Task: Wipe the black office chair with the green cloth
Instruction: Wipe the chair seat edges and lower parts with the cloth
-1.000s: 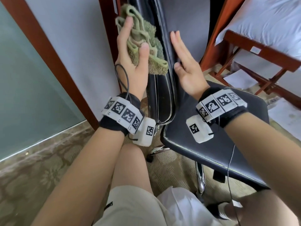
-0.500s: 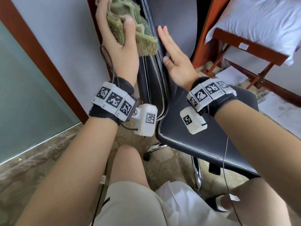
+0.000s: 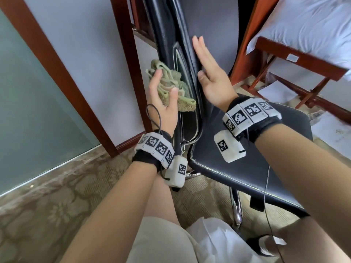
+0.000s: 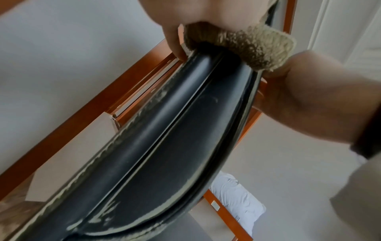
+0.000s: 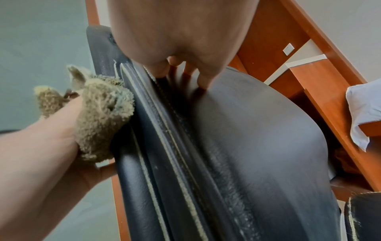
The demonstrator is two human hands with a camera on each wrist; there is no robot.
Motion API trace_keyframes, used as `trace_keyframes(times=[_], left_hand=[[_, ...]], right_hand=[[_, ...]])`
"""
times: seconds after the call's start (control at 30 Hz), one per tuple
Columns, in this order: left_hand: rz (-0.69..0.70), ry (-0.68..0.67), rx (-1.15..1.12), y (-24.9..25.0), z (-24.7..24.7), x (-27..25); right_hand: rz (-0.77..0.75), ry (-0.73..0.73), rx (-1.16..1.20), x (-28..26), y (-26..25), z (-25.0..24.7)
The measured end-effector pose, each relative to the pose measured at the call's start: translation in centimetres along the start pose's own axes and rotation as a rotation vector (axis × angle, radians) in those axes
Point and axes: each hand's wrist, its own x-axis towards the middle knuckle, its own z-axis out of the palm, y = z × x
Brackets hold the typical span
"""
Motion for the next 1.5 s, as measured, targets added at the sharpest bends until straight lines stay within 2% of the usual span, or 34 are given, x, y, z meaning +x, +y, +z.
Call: trace_keyframes(times=[0.17,0.3,0.4,0.5,0.67,0.87,1.0,1.27,1.37,1.5], left_hand=[[0.118,-0.024,-0.003,2.6,-0.7,2.4],[0.253,0.087,-0.041,6.6,-0.4,9.8],[0.271,0.103,-0.069,7.6,-0.5,12.6],[0.260,0.046,-0.085,6.5,-0.7,12.3],[0.215,0.038,-0.076,5.8,-0.7,11.3],[0.101,-0.055,-0.107,3.8,-0.5,7.2],[0.056,-0.037,-0.126,2.2,-0.5,4.6],[-0.108,-0.100,-0.097,0.1,-1.2,0.5],[-0.077,-0.113,-0.080,0.1,-1.7,0.9],[0.106,-0.063,-0.054,2.1,-1.9,3.6]], right_hand=[[-0.003,0.003,-0.006,0.1,-0.2,0.0],[0.008,-0.007,-0.010,0.2,-0.1,0.0],[0.016,-0.013,-0.022,0.3,-0.2,-0.2],[0.016,-0.001,-0.031,0.3,-0.1,0.0],[-0.005,0.017,-0.026,0.4,0.3,0.3],[0.012,0.020,-0.001,0.4,0.1,0.5],[-0.001,0.024,0.002,0.3,0.2,0.5],[-0.037,-0.003,0.013,0.5,1.0,0.2],[-0.061,-0.015,0.019,0.6,1.3,0.1],[-0.071,-0.005,0.027,0.5,1.3,0.2]])
